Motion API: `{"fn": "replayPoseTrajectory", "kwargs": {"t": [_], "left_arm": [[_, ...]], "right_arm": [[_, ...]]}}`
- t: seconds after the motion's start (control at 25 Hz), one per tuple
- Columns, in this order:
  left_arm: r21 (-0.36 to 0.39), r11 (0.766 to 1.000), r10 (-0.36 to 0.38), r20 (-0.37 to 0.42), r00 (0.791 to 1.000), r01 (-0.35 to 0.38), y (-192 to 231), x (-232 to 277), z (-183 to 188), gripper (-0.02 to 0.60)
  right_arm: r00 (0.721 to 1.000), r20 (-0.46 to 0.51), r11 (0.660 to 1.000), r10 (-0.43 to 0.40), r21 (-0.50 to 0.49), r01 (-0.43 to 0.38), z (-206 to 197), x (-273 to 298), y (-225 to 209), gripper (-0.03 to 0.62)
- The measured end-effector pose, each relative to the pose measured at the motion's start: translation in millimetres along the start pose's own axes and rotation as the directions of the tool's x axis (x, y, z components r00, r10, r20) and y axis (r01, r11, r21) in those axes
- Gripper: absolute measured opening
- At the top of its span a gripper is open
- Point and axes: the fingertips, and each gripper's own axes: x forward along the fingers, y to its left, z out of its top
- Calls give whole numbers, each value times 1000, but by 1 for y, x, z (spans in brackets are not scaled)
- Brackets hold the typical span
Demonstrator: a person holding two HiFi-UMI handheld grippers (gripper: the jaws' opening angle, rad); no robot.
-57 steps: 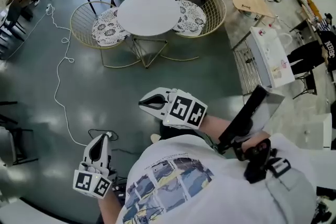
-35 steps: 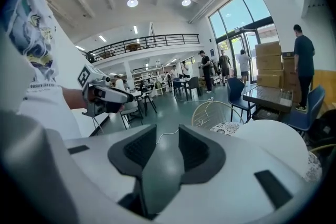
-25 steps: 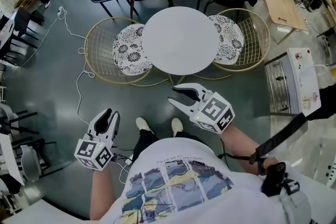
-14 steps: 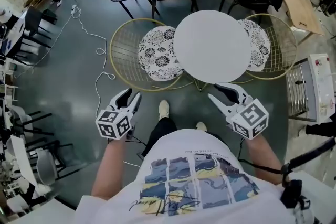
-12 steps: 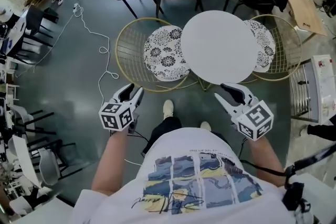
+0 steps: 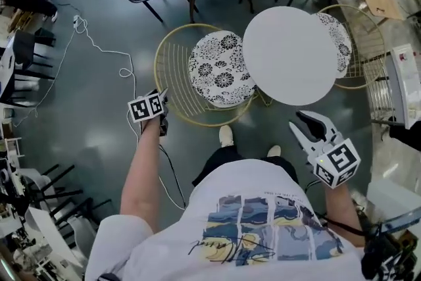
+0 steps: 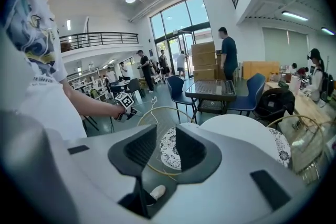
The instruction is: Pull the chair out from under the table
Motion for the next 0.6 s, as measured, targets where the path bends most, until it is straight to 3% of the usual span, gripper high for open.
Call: {"fn": "replayPoseTrajectory", "kwargs": {"t": [0.16,0.32,0.48,0.56,0.6], "left_arm": [[-38,998,38,-56,998,-40,26,56,1,204],[1,995,96,-104,990,-96,53,84,3,212],[-48,997,47,-187,981,-57,29,124,0,207],[-78,995,48,-203,978,-65,8,136,1,119],[-99,992,57,-201,978,-78,4,139,1,32]], "right_arm": [[995,-34,994,-98,47,100,-14,-9,-12,117],[983,-75,982,-166,79,172,-18,-12,-15,117],[977,-105,976,-187,95,197,-22,-19,-55,117],[977,-117,977,-179,98,191,-22,-24,-77,117],[977,-122,977,-176,97,188,-21,-24,-81,117]]}}
